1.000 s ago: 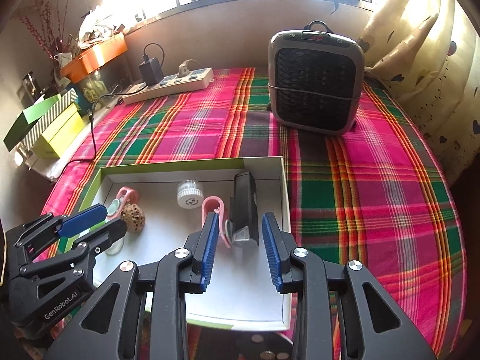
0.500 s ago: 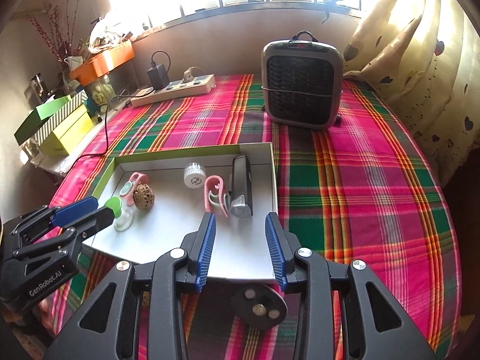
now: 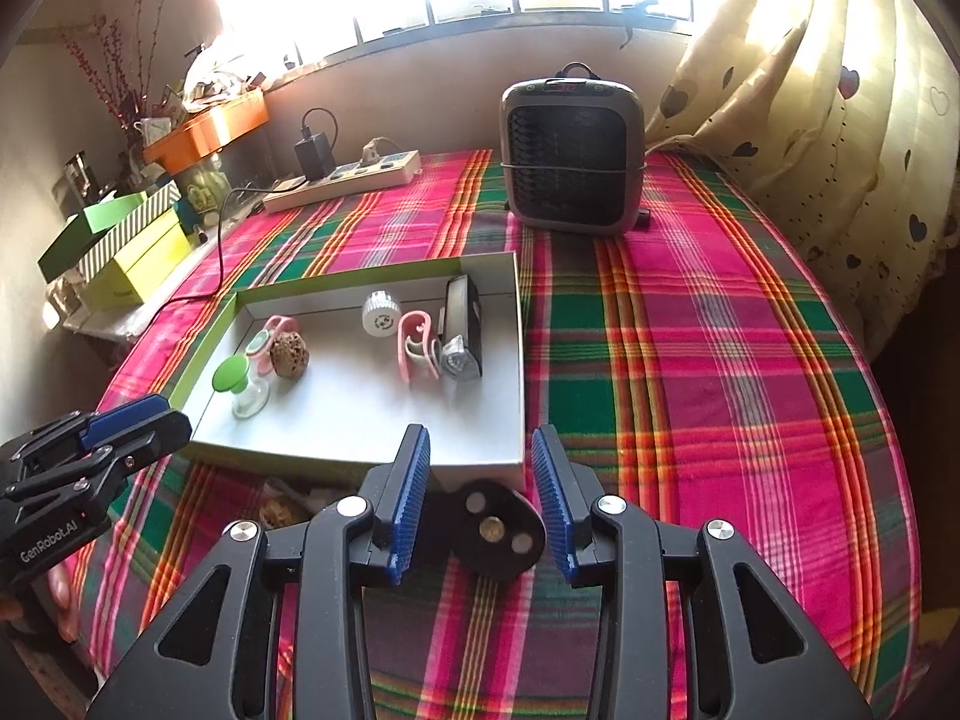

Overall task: Organize objects
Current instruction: 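Withdraw both tools from the box toward the remaining items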

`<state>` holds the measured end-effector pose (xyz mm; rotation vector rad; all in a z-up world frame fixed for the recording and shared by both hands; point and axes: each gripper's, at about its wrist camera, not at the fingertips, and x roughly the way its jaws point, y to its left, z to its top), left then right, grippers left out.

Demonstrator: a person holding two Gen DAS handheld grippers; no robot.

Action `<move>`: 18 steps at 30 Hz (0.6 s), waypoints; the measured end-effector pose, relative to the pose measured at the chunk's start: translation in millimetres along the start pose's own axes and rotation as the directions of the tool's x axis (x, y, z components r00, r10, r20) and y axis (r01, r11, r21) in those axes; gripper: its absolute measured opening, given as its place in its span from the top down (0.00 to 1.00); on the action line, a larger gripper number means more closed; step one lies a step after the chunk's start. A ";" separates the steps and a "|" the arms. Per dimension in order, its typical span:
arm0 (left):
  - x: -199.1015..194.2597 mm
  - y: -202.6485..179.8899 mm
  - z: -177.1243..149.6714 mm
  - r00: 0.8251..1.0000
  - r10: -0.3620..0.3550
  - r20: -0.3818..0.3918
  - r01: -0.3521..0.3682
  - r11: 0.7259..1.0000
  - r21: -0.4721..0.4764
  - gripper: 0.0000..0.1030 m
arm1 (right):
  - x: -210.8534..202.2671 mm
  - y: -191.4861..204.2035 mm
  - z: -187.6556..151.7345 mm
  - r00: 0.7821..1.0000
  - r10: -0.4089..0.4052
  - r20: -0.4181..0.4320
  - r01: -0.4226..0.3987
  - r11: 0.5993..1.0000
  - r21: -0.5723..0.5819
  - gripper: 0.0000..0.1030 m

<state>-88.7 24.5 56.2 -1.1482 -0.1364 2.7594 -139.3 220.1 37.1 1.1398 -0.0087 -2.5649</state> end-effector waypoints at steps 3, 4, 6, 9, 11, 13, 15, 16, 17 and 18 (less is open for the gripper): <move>-2.6 -2.1 -6.0 1.000 -0.011 -0.015 0.011 1.000 0.014 0.67 | -2.4 0.3 -6.1 1.000 -0.004 0.002 0.004 1.000 -0.009 0.62; -2.7 -2.9 -8.0 0.999 -0.020 -0.025 0.020 1.000 0.019 0.67 | -2.7 0.2 -7.7 1.000 -0.005 0.002 0.005 1.000 -0.012 0.60; -3.5 -3.7 -12.9 0.998 -0.042 -0.036 0.043 0.999 0.020 0.66 | -3.5 -0.4 -12.0 1.000 -0.013 0.005 0.013 1.000 -0.011 0.59; -1.8 -5.9 -18.9 0.997 -0.052 -0.055 0.053 0.998 0.028 0.65 | -3.6 -0.3 -19.1 1.000 -0.030 0.004 0.030 0.999 -0.021 0.56; -0.1 -7.6 -22.8 0.996 -0.063 -0.067 0.065 0.998 0.027 0.65 | -2.1 -1.9 -24.2 1.000 -0.029 -0.006 0.029 0.999 -0.020 0.55; 2.2 -9.8 -27.9 0.994 -0.077 -0.083 0.080 0.996 0.026 0.65 | -1.0 -3.8 -27.9 1.000 -0.026 -0.013 0.026 1.000 -0.015 0.55; 4.9 -11.6 -31.2 0.992 -0.083 -0.097 0.085 0.996 0.025 0.64 | 0.8 -5.6 -31.2 0.999 -0.024 -0.022 0.024 1.000 -0.012 0.52; 6.3 -12.5 -32.6 0.991 -0.086 -0.102 0.089 0.996 0.025 0.64 | 2.2 -6.4 -32.5 0.999 -0.022 -0.027 0.022 1.000 -0.011 0.51; 7.4 -13.0 -33.7 0.990 -0.088 -0.107 0.091 0.996 0.025 0.64 | 2.5 -6.6 -33.2 0.999 -0.022 -0.029 0.021 1.000 -0.010 0.50; 8.1 -13.3 -34.5 0.990 -0.089 -0.110 0.092 0.996 0.023 0.64 | 3.8 -7.1 -33.7 0.999 -0.021 -0.033 0.021 1.000 -0.008 0.49</move>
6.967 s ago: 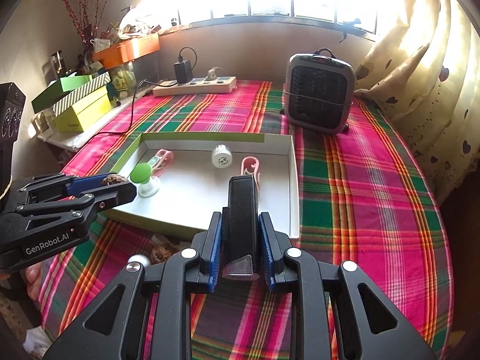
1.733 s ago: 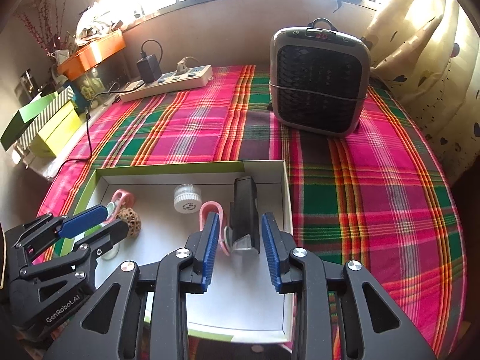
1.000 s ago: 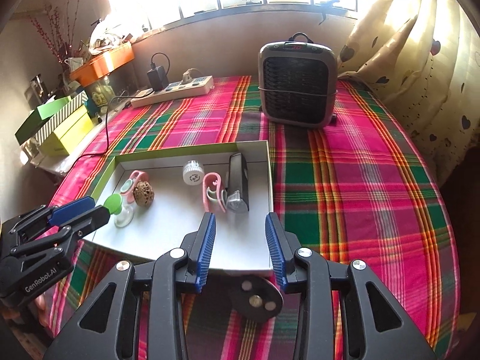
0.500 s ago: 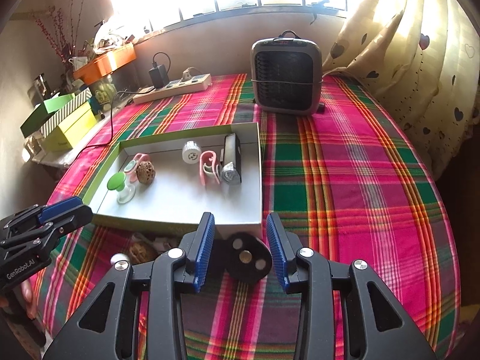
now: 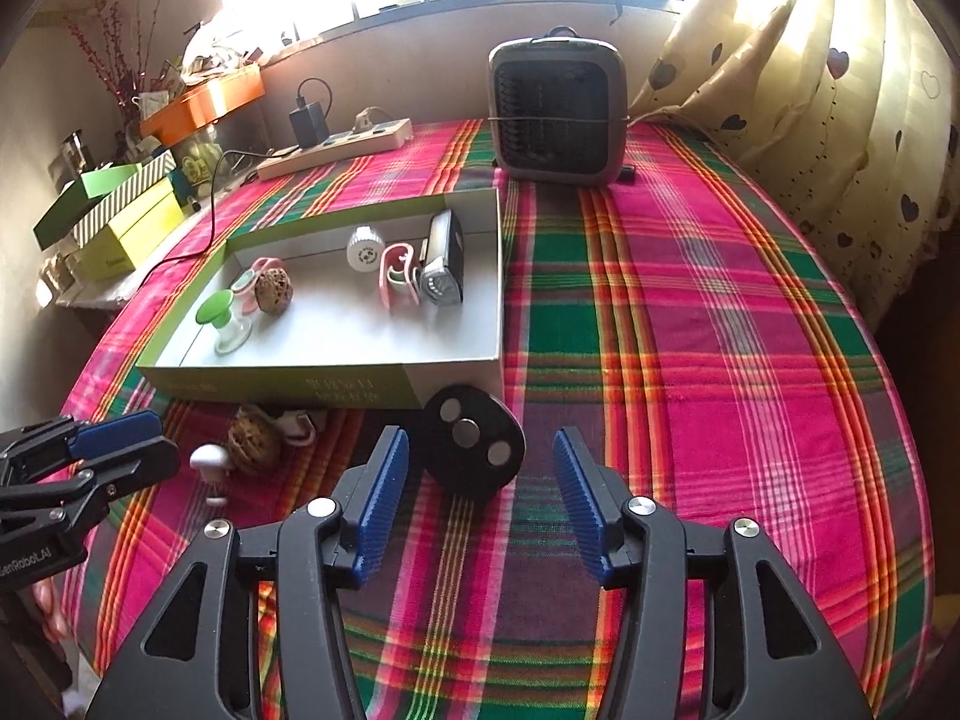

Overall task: Organize objects
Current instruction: 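Withdraw both tools from the box toward the remaining items, then move the left tool to the white mushroom while the right tool approaches the black disc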

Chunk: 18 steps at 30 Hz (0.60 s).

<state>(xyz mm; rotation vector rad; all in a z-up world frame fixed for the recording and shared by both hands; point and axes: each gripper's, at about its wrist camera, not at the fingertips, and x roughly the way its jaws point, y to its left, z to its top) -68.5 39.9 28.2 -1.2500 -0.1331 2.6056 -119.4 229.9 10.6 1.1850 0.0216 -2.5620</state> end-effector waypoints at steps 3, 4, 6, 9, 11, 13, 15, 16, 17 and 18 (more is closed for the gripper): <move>2.6 2.2 -1.8 1.000 -0.001 -0.008 0.000 1.000 -0.014 0.62 | 3.5 0.7 -1.7 1.000 0.007 -0.009 -0.007 1.000 -0.004 0.49; 3.7 3.4 -2.2 1.000 -0.001 -0.010 0.001 1.000 -0.017 0.62 | 4.9 1.1 -2.0 1.000 0.007 -0.013 -0.007 1.000 -0.008 0.49; 5.9 4.7 -3.3 1.000 -0.002 -0.018 0.001 1.000 -0.024 0.62 | 8.4 2.0 -2.9 1.000 0.006 -0.021 -0.007 1.000 -0.016 0.48; 8.8 5.3 -4.1 0.999 -0.016 -0.028 0.015 0.999 -0.031 0.61 | 13.7 1.9 -3.8 0.999 0.008 -0.034 -0.009 1.000 -0.019 0.45; 9.8 4.7 -3.9 0.999 -0.027 -0.027 0.027 0.999 -0.029 0.61 | 17.1 0.8 -4.1 0.999 0.009 -0.044 -0.010 1.000 -0.018 0.45; 11.7 5.0 -3.5 0.999 -0.029 -0.030 0.028 0.999 -0.032 0.60 | 19.0 0.3 -4.0 0.999 0.009 -0.047 -0.010 1.000 -0.020 0.45; 14.1 4.9 -3.6 0.999 -0.030 -0.036 0.029 0.999 -0.033 0.60 | 20.0 -0.1 -3.5 0.999 0.007 -0.048 -0.008 1.000 -0.024 0.45; 14.9 5.2 -3.6 0.999 -0.031 -0.037 0.030 0.999 -0.033 0.60 | 20.3 -0.2 -2.9 0.999 0.005 -0.048 -0.006 1.000 -0.027 0.45; 16.0 5.3 -3.5 0.999 -0.033 -0.040 0.031 0.999 -0.032 0.60 | 21.1 0.0 -2.4 0.999 0.004 -0.049 -0.006 1.000 -0.029 0.45; 17.0 5.6 -3.3 0.999 -0.032 -0.042 0.030 0.999 -0.033 0.60 | 21.7 0.1 -1.8 0.999 0.003 -0.049 -0.005 0.999 -0.033 0.45</move>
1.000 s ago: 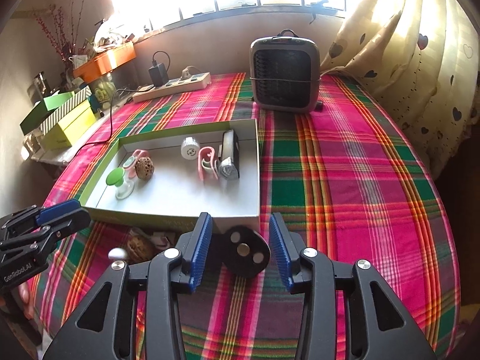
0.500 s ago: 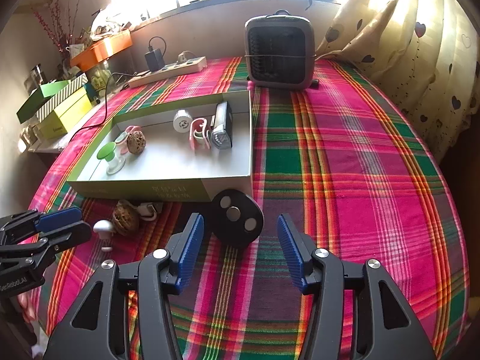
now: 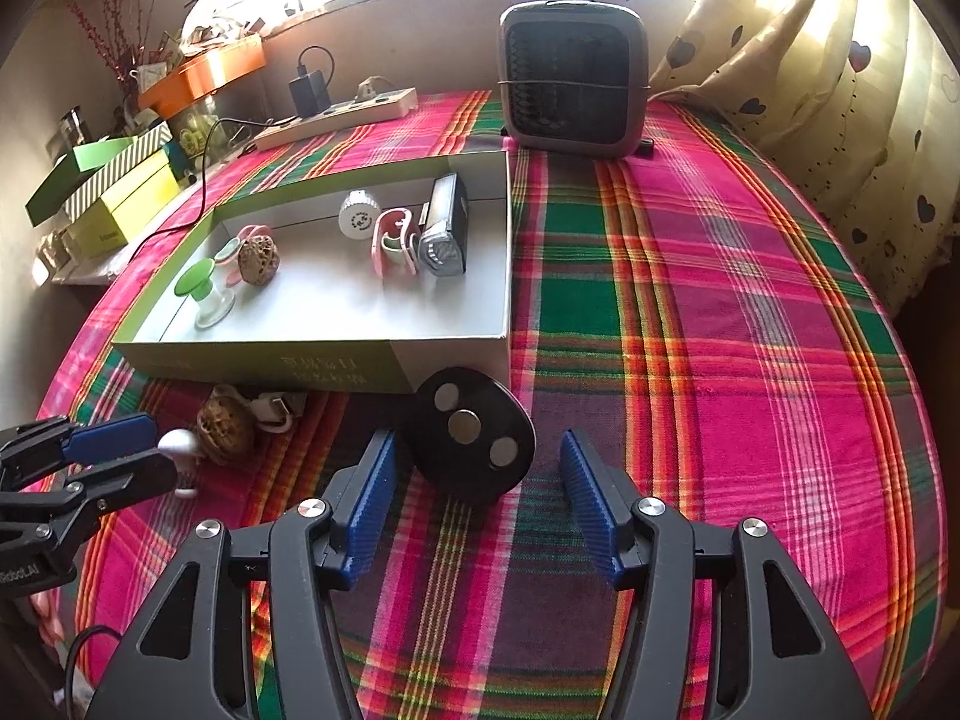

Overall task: Organize objects
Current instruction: 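Move the left tool to the white mushroom while the right tool approaches the black disc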

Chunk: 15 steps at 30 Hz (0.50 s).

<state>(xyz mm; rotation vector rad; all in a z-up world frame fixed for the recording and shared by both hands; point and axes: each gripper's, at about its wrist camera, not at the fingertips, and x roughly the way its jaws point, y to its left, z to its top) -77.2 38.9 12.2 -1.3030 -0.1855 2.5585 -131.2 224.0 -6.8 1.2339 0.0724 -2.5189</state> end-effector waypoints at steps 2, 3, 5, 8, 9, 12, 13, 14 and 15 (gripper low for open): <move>2.7 -0.4 0.9 1.000 0.003 -0.004 -0.003 1.000 0.001 0.59 | 1.0 1.2 0.9 1.000 -0.003 0.000 0.003 1.000 -0.008 0.45; 4.0 -0.1 1.4 1.000 0.006 -0.006 -0.006 1.000 0.000 0.59 | 1.5 1.7 1.3 1.000 -0.004 0.001 0.004 1.000 -0.013 0.45; 6.3 -0.8 1.4 1.000 0.009 -0.009 -0.009 1.000 0.005 0.59 | 3.1 2.8 2.1 1.000 -0.005 -0.001 0.005 1.000 -0.023 0.41; 9.5 -0.7 1.0 1.000 0.016 -0.014 -0.016 1.000 0.006 0.59 | 4.6 5.7 3.1 1.000 -0.008 -0.003 0.008 0.999 -0.037 0.39; 9.6 -0.7 1.7 1.000 0.017 -0.014 -0.017 1.000 0.006 0.59 | 5.0 6.2 3.4 1.000 -0.012 -0.004 0.012 0.999 -0.040 0.38; 10.7 -0.3 2.5 1.000 0.023 -0.012 -0.023 1.000 0.010 0.59 | 6.3 5.5 5.0 1.000 -0.020 -0.005 0.019 0.999 -0.037 0.39; 10.8 -0.1 2.6 1.000 0.027 -0.011 -0.026 1.000 0.012 0.59 | 6.7 5.0 5.5 1.000 -0.022 -0.005 0.021 0.999 -0.036 0.39; 11.0 -0.3 2.6 1.000 0.029 -0.009 -0.028 0.999 0.015 0.59 | 6.9 4.9 5.9 1.000 -0.024 -0.005 0.024 0.999 -0.035 0.39; 11.2 -0.5 2.7 0.999 0.031 -0.007 -0.031 0.999 0.017 0.59 | 7.2 5.2 6.0 1.000 -0.026 -0.005 0.025 0.999 -0.035 0.39</move>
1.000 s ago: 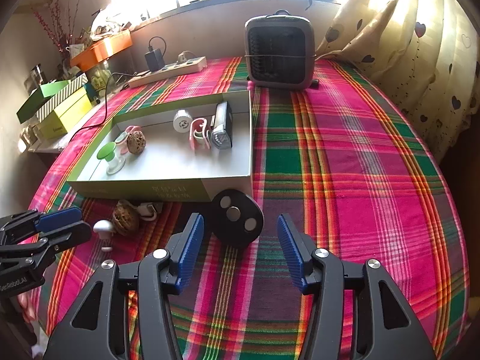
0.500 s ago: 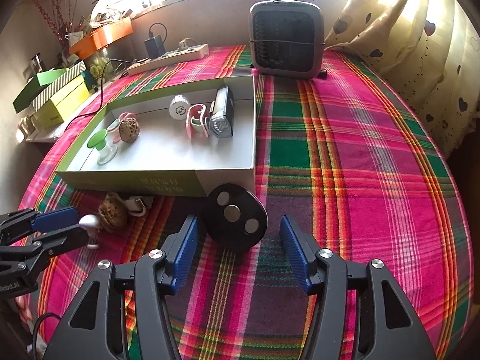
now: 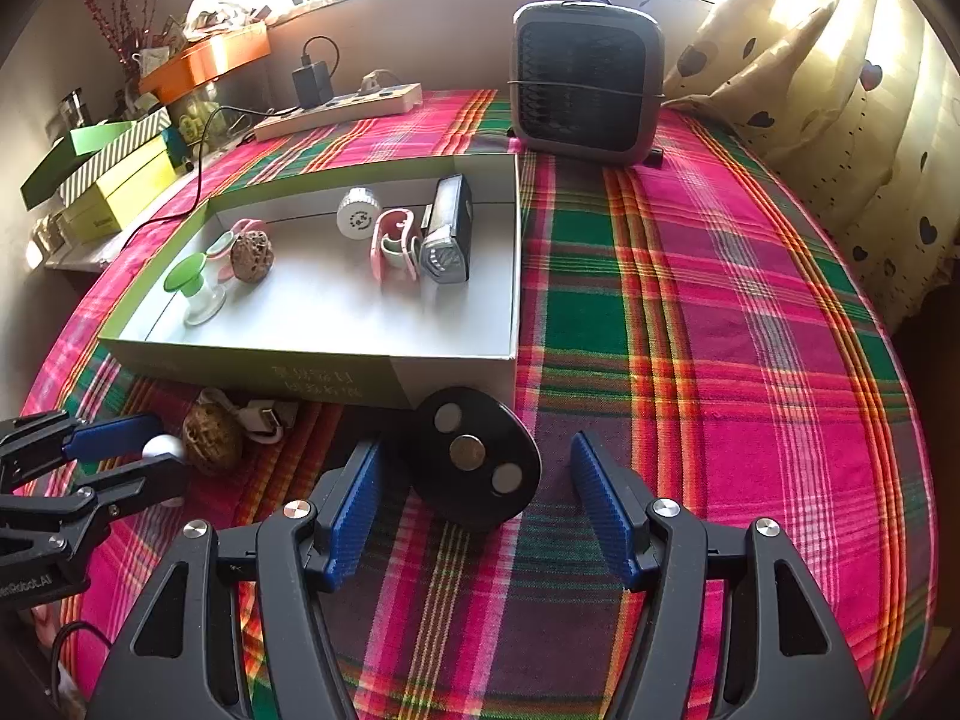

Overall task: Organize objects
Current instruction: 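Move the left tool to the white mushroom while the right tool approaches the black disc, then close the left tool on the white mushroom while the right tool closes on the black disc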

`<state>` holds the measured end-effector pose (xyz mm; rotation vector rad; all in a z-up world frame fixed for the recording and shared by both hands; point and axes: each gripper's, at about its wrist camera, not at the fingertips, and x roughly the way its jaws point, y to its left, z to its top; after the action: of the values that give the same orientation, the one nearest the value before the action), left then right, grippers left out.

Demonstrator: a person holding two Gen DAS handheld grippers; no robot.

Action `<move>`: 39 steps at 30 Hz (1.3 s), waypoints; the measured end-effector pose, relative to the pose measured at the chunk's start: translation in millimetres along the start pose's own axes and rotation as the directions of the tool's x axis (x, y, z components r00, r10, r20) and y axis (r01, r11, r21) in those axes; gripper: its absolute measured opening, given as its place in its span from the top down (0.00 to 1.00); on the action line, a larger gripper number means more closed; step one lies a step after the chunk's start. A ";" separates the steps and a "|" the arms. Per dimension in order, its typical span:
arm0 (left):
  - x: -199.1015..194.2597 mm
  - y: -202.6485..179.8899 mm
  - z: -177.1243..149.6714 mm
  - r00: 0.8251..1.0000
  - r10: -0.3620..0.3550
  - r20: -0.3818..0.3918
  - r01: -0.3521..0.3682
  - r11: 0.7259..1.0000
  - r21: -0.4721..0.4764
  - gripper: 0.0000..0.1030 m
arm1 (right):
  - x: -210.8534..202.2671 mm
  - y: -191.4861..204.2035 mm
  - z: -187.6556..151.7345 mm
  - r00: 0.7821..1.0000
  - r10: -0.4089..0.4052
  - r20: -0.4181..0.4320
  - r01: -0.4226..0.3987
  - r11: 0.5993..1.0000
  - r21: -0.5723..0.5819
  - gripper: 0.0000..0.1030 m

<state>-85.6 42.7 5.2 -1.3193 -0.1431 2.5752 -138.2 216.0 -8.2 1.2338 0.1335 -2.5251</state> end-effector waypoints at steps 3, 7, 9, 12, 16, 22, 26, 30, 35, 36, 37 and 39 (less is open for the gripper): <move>-0.2 0.3 0.1 1.000 0.000 0.006 0.000 1.000 -0.003 0.59 | 0.2 0.1 0.3 1.000 -0.005 -0.001 0.005 1.000 -0.001 0.39; -0.5 0.9 0.1 1.000 0.002 0.010 -0.002 1.000 -0.001 0.59 | 0.8 1.7 0.0 1.000 -0.014 -0.002 0.014 1.000 -0.008 0.39; -0.6 0.1 -0.1 1.000 0.004 0.012 -0.004 1.000 0.003 0.59 | 0.7 1.3 -0.1 1.000 -0.013 -0.002 0.013 1.000 -0.007 0.39; -0.8 -0.4 -0.4 1.000 0.008 0.013 -0.008 1.000 0.009 0.60 | 0.5 0.7 -0.5 1.000 -0.018 -0.001 0.018 1.000 -0.004 0.39; -1.0 -0.5 -0.4 1.000 0.009 0.013 -0.009 1.000 0.008 0.61 | 0.1 1.6 -0.8 1.000 -0.023 -0.002 0.023 1.000 -0.004 0.39; -1.3 -0.4 -0.9 1.000 0.022 0.013 -0.022 1.000 0.009 0.71 | -0.7 -0.4 -1.0 1.000 -0.027 0.001 0.027 1.000 0.007 0.43; -1.9 0.3 -1.0 1.000 0.021 0.014 -0.021 1.000 0.006 0.72 | -1.5 -0.9 -1.5 0.999 -0.032 0.003 0.032 0.999 0.007 0.46; -2.0 0.6 -1.1 1.000 0.022 0.014 -0.022 1.000 0.006 0.75 | -1.6 0.6 -1.7 0.999 -0.036 0.003 0.036 0.999 0.002 0.50; -2.2 0.8 -1.4 1.000 0.023 0.014 -0.023 1.000 0.006 0.80 | -2.1 0.5 -1.9 0.999 -0.038 0.005 0.038 0.999 0.002 0.55; -2.2 0.7 -1.5 1.000 0.024 0.014 -0.024 1.000 0.007 0.81 | -2.1 0.4 -2.0 0.999 -0.038 0.005 0.038 0.999 0.002 0.55; -2.2 0.8 -1.5 1.000 0.024 0.014 -0.024 1.000 0.008 0.81 | -2.1 0.4 -2.0 0.999 -0.038 0.005 0.038 0.999 0.002 0.55; -2.1 1.0 -1.4 1.000 0.025 0.014 -0.025 1.000 0.008 0.81 | -2.1 0.1 -2.1 0.999 -0.037 0.005 0.037 0.999 0.002 0.55</move>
<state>-83.4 41.1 5.9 -1.3084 -0.1188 2.6036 -135.4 216.9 -7.8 1.2370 0.1546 -2.5603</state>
